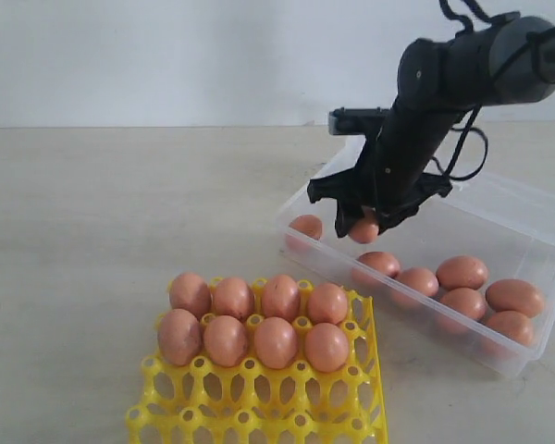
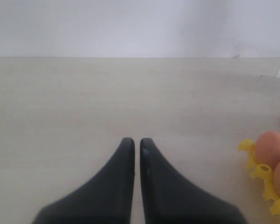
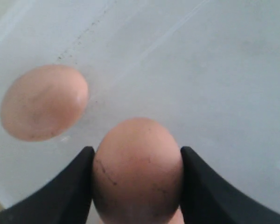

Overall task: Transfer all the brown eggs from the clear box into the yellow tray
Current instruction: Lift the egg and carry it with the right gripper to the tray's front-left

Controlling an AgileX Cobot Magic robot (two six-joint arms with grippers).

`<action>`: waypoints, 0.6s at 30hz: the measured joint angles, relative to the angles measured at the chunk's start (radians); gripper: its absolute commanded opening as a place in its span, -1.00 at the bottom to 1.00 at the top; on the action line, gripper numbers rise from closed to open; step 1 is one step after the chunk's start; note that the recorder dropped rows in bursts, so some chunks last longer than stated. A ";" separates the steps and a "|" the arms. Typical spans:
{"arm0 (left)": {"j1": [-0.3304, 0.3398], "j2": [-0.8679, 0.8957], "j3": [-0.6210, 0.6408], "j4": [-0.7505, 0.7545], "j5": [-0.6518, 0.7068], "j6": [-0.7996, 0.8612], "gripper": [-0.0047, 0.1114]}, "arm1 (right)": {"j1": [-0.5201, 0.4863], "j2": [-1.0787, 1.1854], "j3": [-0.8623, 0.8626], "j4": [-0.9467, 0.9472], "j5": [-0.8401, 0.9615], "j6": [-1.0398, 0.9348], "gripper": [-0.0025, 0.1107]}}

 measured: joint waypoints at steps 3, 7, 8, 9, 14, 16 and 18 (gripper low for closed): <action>0.000 0.000 0.000 0.000 0.000 0.000 -0.85 | 0.000 -0.079 0.000 -0.088 -0.027 0.054 -0.96; 0.000 0.000 0.000 0.000 0.000 0.000 -0.85 | 0.011 -0.209 0.073 -0.121 -0.486 0.089 -0.96; 0.000 0.000 0.000 0.000 0.000 0.000 -0.85 | 0.021 -0.230 0.102 -0.115 -0.601 0.092 -0.96; 0.000 0.000 0.000 0.000 0.000 0.000 -0.85 | 0.055 -0.266 0.176 -0.111 -0.826 0.092 -0.96; 0.000 0.000 0.000 0.000 0.000 0.000 -0.85 | 0.243 -0.311 0.462 -0.108 -1.642 0.181 -0.96; 0.000 0.000 0.000 0.000 0.000 0.000 -0.85 | 0.309 -0.311 0.500 -0.178 -1.794 0.338 -0.96; 0.000 0.000 0.000 0.000 0.000 0.000 -0.85 | 0.354 -0.311 0.502 -0.428 -1.819 0.405 -0.96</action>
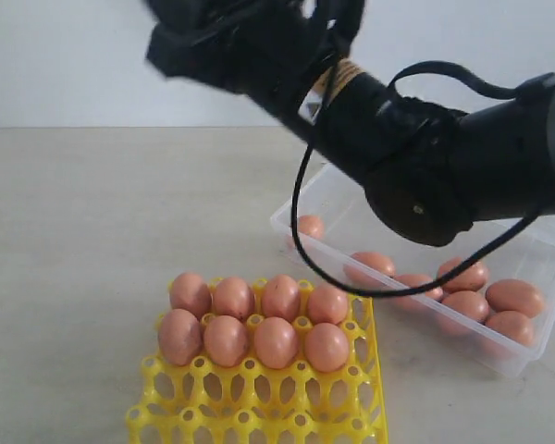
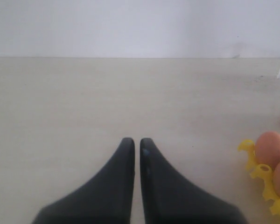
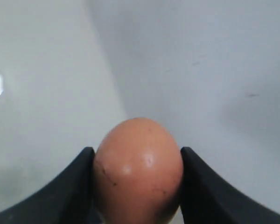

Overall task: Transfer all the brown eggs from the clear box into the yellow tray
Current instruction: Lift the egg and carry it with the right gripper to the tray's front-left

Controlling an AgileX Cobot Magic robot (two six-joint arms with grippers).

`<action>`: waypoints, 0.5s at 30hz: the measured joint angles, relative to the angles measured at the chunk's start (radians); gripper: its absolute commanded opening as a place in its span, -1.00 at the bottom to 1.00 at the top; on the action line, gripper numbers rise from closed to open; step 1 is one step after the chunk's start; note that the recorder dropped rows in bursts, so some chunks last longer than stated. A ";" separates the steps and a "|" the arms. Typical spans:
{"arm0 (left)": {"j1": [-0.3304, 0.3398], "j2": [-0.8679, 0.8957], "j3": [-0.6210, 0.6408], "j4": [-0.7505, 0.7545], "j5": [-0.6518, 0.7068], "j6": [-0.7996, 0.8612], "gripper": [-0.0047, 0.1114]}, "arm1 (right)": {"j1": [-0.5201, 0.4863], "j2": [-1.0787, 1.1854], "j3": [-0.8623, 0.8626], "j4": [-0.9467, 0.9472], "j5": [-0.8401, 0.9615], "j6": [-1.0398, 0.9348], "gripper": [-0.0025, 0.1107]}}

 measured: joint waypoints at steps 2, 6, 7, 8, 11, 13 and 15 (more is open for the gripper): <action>0.000 0.000 0.000 0.000 0.000 0.000 -0.85 | 0.048 -0.004 0.002 -0.299 0.123 0.119 -0.96; 0.000 0.000 0.000 0.000 0.000 0.000 -0.85 | 0.126 -0.004 0.087 -0.439 0.228 0.143 -0.96; 0.000 0.000 0.000 0.000 0.000 0.000 -0.85 | 0.150 -0.004 0.123 -0.418 0.208 0.123 -0.96; 0.000 0.000 0.000 0.000 0.000 0.000 -0.85 | 0.179 -0.004 0.161 -0.387 0.187 0.096 -0.96; 0.000 0.000 0.000 0.000 0.000 0.000 -0.85 | 0.279 -0.004 0.271 -0.177 0.111 -0.042 -0.96; 0.000 0.000 0.000 0.000 0.000 0.000 -0.85 | 0.352 -0.002 0.332 0.037 0.074 -0.164 -0.96; 0.000 0.000 0.000 0.000 0.000 0.000 -0.85 | 0.399 0.014 0.361 0.204 0.051 -0.245 -0.96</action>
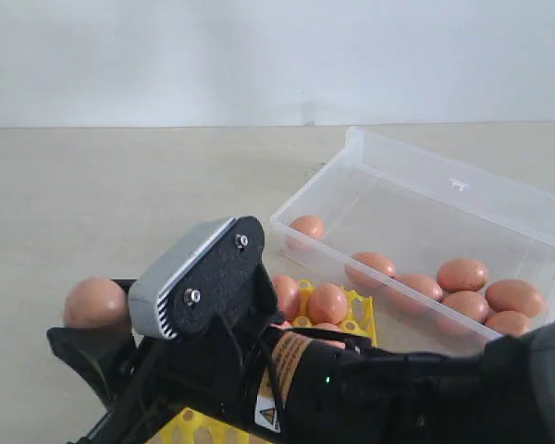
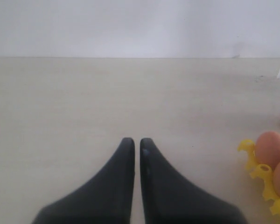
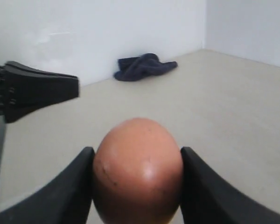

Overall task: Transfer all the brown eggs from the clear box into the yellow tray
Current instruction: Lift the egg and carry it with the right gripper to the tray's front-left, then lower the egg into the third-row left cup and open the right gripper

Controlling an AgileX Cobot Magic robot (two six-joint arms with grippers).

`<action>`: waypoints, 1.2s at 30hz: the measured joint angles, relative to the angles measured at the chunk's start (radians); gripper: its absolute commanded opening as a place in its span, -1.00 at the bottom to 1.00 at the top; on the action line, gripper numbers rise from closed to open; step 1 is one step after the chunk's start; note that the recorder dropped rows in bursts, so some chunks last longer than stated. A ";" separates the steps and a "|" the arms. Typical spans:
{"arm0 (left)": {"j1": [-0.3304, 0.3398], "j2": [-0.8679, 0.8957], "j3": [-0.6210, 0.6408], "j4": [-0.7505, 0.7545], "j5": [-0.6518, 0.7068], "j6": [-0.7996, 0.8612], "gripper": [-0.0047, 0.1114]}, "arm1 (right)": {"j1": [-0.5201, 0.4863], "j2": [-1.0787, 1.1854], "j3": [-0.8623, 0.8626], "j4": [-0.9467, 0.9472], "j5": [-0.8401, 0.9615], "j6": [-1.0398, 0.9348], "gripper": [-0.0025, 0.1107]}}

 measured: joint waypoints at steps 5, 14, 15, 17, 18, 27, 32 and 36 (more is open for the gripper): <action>0.000 0.000 0.000 0.000 0.000 0.000 -0.85 | 0.048 0.109 0.013 0.162 -0.056 -0.059 -0.96; 0.000 0.000 0.000 0.000 0.000 0.000 -0.85 | 0.053 0.226 0.013 0.303 -0.157 0.079 -0.96; 0.000 0.000 0.000 0.000 0.000 0.000 -0.85 | 0.053 0.226 0.013 0.301 -0.160 0.081 -0.96; 0.000 0.000 0.000 0.000 0.000 0.000 -0.85 | 0.053 0.226 0.013 0.301 -0.154 0.083 -0.96; 0.000 0.000 0.000 0.000 0.000 0.000 -0.85 | 0.053 0.226 0.013 0.301 -0.145 0.085 -0.96; 0.000 0.000 0.000 0.000 0.000 0.000 -0.85 | 0.053 0.226 0.013 0.191 -0.076 0.088 -0.96; 0.000 0.000 0.000 0.000 0.000 0.000 -0.85 | 0.053 0.226 0.013 0.139 -0.076 0.088 -0.96; 0.000 0.000 0.000 0.000 0.000 0.000 -0.85 | 0.053 0.226 0.013 0.139 -0.076 0.088 -0.96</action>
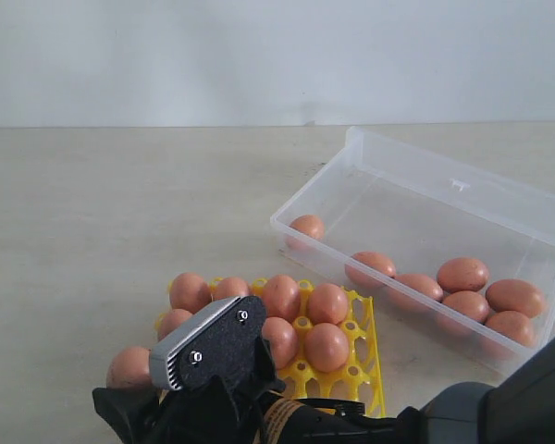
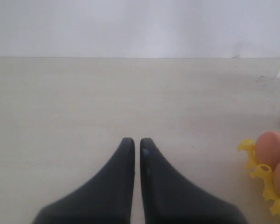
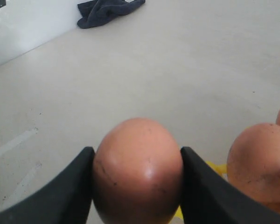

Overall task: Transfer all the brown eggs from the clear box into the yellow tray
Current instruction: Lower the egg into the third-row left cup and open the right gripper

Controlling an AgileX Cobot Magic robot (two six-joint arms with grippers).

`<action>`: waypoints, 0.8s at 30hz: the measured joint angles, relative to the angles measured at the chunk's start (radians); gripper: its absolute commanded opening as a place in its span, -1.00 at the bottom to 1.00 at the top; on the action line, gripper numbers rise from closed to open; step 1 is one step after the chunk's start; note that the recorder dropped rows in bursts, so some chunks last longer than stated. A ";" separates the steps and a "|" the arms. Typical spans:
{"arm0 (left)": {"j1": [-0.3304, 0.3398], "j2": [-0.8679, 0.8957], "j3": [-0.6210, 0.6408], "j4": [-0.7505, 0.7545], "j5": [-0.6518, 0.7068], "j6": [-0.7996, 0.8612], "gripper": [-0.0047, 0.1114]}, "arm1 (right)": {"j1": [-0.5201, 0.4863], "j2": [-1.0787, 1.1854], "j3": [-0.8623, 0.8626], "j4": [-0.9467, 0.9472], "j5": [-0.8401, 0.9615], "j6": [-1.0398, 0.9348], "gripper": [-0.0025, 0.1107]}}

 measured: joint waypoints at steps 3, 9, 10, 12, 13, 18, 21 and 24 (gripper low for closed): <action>0.000 0.000 0.000 0.000 0.000 0.000 -0.85 | 0.000 0.000 0.000 0.000 0.000 0.000 -0.96; 0.000 0.000 0.000 0.000 0.000 0.000 -0.85 | 0.000 0.000 0.000 0.000 0.009 0.000 -0.96; 0.000 0.000 0.000 0.000 0.000 0.000 -0.85 | 0.000 0.000 0.000 0.000 0.012 0.000 -0.96; 0.000 0.000 0.000 0.000 0.000 0.000 -0.85 | 0.000 0.000 0.000 0.012 0.016 0.000 -0.96; 0.000 0.000 0.000 0.000 0.000 0.000 -0.85 | 0.000 0.000 0.000 0.019 0.016 0.000 -0.96; 0.000 0.000 0.000 0.000 0.000 0.000 -0.85 | 0.000 0.000 0.000 0.114 0.016 0.000 -0.96; 0.000 0.000 0.000 0.000 0.000 0.000 -0.85 | 0.000 0.000 0.000 0.153 0.022 0.000 -0.96; 0.000 0.000 0.000 0.000 0.000 0.000 -0.85 | 0.000 0.000 0.000 0.155 0.052 0.000 -0.96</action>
